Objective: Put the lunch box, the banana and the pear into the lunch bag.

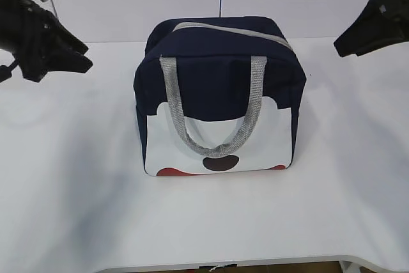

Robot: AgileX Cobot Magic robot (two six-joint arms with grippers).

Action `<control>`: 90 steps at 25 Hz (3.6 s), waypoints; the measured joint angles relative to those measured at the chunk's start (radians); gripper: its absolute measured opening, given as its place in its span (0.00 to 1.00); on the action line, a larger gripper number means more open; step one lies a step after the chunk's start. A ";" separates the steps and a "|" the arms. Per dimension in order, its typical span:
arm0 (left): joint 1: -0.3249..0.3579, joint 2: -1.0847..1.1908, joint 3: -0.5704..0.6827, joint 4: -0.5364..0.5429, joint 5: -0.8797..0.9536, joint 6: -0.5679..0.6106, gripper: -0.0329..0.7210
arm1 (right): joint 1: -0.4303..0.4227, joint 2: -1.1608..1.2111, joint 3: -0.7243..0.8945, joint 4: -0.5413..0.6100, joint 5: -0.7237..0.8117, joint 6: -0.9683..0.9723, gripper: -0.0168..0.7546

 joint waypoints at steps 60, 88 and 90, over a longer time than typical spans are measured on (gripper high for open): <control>0.001 -0.664 0.000 0.404 0.229 -1.153 0.41 | 0.242 -0.578 0.000 -0.297 0.042 0.158 0.62; 0.001 -1.034 0.118 0.691 0.315 -1.303 0.41 | 0.295 -0.816 0.142 -0.375 0.051 0.208 0.62; 0.001 -1.057 0.138 0.691 0.323 -1.305 0.41 | 0.295 -0.841 0.176 -0.381 0.051 0.208 0.62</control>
